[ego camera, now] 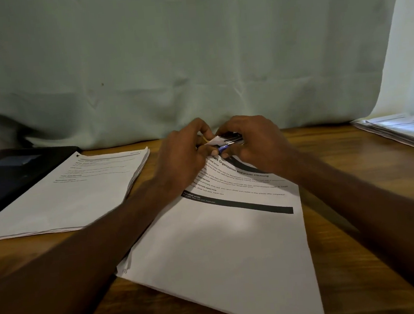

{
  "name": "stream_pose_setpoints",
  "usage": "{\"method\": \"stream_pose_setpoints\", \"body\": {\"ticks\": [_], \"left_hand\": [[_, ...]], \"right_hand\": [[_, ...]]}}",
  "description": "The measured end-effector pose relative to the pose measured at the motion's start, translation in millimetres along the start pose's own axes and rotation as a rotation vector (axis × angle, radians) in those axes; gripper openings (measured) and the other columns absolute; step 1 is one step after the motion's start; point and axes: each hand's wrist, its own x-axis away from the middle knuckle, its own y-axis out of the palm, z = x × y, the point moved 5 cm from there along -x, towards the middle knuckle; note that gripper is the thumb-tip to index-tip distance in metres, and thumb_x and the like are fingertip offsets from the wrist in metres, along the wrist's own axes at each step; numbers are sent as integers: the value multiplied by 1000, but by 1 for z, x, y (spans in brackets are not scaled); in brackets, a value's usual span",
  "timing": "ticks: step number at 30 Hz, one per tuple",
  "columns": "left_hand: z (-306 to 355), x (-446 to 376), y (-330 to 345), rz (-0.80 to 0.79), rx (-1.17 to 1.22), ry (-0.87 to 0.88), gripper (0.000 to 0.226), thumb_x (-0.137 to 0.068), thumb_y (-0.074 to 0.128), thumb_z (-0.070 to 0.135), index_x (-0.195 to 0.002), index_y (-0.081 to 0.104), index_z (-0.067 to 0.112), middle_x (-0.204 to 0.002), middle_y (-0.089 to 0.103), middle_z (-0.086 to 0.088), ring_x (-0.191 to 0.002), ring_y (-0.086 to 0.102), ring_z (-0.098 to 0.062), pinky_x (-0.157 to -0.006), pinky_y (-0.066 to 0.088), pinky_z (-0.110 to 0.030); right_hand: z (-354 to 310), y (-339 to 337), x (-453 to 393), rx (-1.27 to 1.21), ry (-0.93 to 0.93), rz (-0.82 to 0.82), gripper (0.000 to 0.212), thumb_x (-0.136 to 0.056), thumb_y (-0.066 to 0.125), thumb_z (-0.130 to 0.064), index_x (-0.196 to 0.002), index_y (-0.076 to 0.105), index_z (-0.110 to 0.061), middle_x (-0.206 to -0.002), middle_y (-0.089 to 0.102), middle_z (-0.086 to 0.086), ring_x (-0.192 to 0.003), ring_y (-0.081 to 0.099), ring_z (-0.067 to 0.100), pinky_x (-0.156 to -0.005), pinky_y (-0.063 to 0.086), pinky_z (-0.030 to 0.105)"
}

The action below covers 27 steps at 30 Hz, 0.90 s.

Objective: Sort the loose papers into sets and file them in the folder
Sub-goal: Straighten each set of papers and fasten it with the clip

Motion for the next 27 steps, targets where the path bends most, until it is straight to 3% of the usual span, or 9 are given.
{"method": "stream_pose_setpoints", "body": {"ticks": [5, 11, 13, 15, 16, 18, 21, 23, 27], "left_hand": [[3, 1, -1, -62, 16, 43, 30, -92, 76, 22, -104, 50, 29, -78, 75, 6, -68, 68, -9, -65, 56, -38], [2, -1, 2, -111, 50, 48, 41, -90, 78, 19, -118, 49, 26, -73, 72, 8, -70, 65, 2, -58, 46, -11], [-1, -2, 3, -128, 47, 49, 44, -88, 80, 20, -120, 50, 27, -73, 71, 10, -70, 65, 3, -61, 49, -12], [-2, -2, 5, -132, 54, 44, 46, -87, 81, 21, -121, 50, 28, -76, 73, 8, -69, 67, -2, -66, 55, -23], [-2, -2, 6, -136, 65, 34, 45, -87, 81, 22, -121, 51, 27, -78, 74, 8, -69, 68, -3, -65, 55, -25], [-3, -2, 8, -149, 102, -1, 41, -85, 82, 26, -116, 55, 27, -75, 72, 12, -65, 67, 2, -58, 48, -15], [-10, -5, 6, -159, 116, -44, 17, -86, 81, 33, -97, 69, 27, -58, 63, 18, -55, 58, 9, -51, 37, -8], [-15, -6, 6, -192, 143, -61, 7, -91, 76, 33, -92, 77, 26, -65, 67, 17, -57, 58, 8, -52, 37, -9], [-20, -5, 11, -227, 233, -101, 14, -94, 72, 31, -101, 80, 22, -81, 74, 14, -69, 66, 7, -54, 42, -4]], "right_hand": [[-2, 5, 0, 4, 38, -22, 41, -83, 82, -29, -123, 72, -20, -108, 71, -3, -92, 61, 14, -85, 53, 43], [-1, 7, 2, -52, 90, -44, 37, -84, 81, -25, -120, 74, -18, -109, 72, -2, -96, 65, 17, -87, 55, 46], [-1, 7, 2, -56, 95, -56, 37, -84, 82, -25, -120, 74, -18, -111, 73, -2, -98, 66, 17, -89, 56, 45], [0, 7, 3, -67, 98, -50, 36, -84, 81, -25, -119, 74, -18, -110, 73, -2, -97, 66, 16, -88, 56, 44], [1, 7, 3, -71, 105, -48, 36, -84, 81, -24, -119, 74, -17, -110, 73, -1, -97, 66, 16, -88, 56, 44], [4, 8, 2, -71, 132, -44, 36, -85, 80, -25, -120, 74, -18, -113, 74, -1, -98, 66, 16, -90, 56, 44], [10, 4, 1, -86, 185, -21, 40, -84, 82, -31, -121, 73, -21, -115, 74, -2, -99, 66, 15, -93, 55, 44], [13, 4, 1, -88, 207, -36, 42, -83, 83, -35, -122, 72, -22, -117, 74, -2, -101, 66, 15, -95, 55, 43], [11, 9, 2, -90, 215, -67, 44, -82, 83, -37, -122, 72, -23, -118, 74, -2, -101, 65, 15, -94, 54, 40]]}}
